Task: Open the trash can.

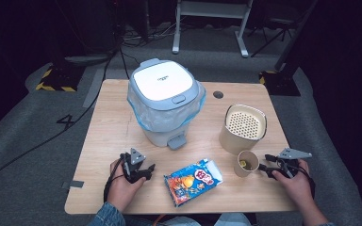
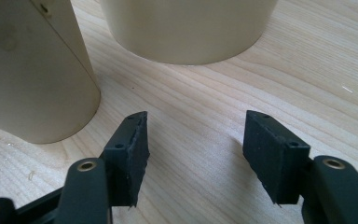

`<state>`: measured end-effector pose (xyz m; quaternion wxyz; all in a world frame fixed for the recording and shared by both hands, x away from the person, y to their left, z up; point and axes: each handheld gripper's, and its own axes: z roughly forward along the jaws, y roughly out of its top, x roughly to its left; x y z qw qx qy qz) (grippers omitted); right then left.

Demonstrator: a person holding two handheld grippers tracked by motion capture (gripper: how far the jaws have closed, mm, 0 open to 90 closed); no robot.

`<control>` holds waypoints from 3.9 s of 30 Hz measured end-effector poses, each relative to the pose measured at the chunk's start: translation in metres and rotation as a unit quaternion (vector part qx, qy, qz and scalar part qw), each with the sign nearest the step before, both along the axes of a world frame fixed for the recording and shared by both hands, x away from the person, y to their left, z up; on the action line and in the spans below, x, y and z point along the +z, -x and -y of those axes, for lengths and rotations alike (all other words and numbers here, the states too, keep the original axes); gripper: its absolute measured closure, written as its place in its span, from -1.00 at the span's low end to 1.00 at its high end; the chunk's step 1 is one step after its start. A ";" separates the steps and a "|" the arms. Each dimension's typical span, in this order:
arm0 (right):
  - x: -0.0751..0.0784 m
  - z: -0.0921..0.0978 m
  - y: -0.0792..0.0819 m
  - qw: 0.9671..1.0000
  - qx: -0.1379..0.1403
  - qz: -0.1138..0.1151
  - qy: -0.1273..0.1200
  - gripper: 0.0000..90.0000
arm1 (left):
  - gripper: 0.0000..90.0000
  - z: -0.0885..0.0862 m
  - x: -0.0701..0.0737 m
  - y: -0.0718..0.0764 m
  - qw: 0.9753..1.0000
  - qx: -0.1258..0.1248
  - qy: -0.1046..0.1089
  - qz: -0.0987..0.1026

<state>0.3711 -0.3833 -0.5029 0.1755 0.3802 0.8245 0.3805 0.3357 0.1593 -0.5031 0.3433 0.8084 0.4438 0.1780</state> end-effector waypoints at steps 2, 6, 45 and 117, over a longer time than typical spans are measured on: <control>0.000 0.000 0.000 1.000 0.000 0.000 0.000 -0.09 | -0.19 -0.001 0.000 0.000 1.000 -0.003 0.000 0.001; 0.000 0.000 0.000 1.000 0.000 0.000 0.000 -0.09 | -0.35 -0.001 0.000 0.000 1.000 -0.018 -0.005 -0.002; 0.000 0.000 0.000 1.000 0.000 0.001 0.001 -0.09 | 0.58 -0.027 0.114 -0.007 0.973 -0.204 0.099 0.048; 0.000 0.000 0.000 1.000 0.000 0.000 0.001 -0.13 | 0.59 0.048 0.216 -0.088 0.965 -0.201 0.123 0.117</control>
